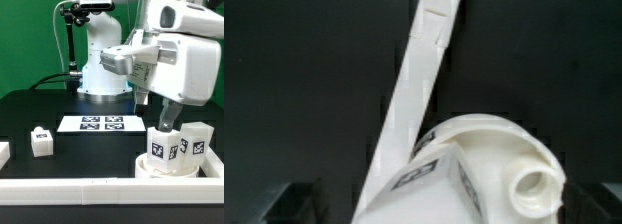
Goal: Assemble stool
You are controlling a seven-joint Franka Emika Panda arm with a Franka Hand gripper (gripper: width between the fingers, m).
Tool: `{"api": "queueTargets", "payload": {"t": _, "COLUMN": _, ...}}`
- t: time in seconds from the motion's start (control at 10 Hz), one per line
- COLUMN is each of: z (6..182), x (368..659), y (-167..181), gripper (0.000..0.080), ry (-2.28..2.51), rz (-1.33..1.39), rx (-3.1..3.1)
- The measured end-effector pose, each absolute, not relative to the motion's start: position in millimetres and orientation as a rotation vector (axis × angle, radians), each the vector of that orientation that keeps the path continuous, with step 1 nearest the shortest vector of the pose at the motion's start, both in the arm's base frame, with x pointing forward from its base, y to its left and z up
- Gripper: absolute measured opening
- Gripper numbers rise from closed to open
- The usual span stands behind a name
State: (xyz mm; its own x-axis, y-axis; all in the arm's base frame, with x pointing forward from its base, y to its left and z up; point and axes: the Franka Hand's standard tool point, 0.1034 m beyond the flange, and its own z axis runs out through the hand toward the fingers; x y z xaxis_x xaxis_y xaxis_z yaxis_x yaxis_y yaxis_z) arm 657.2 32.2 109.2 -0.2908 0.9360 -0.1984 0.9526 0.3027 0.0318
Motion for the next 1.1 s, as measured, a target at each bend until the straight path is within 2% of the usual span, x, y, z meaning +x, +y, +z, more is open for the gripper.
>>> {"api": "queueTargets", "payload": {"t": 0.2, "z": 106.7, "x": 655.7, "y": 42.7, "gripper": 0.0649, "ry": 2.474, "rz": -0.172, "rx": 1.607}}
{"api": "queueTargets", "payload": {"t": 0.7, "z": 86.8, "x": 645.9, "y": 62.4, "gripper": 0.0649, "ry": 2.512, "rz": -0.212, "rx": 1.621}}
{"api": "queueTargets", "payload": {"t": 0.8, "z": 86.5, "x": 645.7, "y": 62.1, "gripper": 0.0518, "ry": 2.507, "rz": -0.212, "rx": 1.629}}
{"api": "queueTargets", "payload": {"t": 0.9, "z": 86.5, "x": 645.7, "y": 61.6, "gripper": 0.0518, "ry": 2.506, "rz": -0.212, "rx": 1.631}}
{"api": "queueTargets", "payload": {"t": 1.0, "z": 86.3, "x": 645.5, "y": 60.5, "gripper": 0.0379, "ry": 2.505, "rz": -0.214, "rx": 1.633}}
{"api": "queueTargets", "payload": {"t": 1.1, "z": 86.2, "x": 645.4, "y": 60.1, "gripper": 0.0344, "ry": 2.505, "rz": -0.214, "rx": 1.634}}
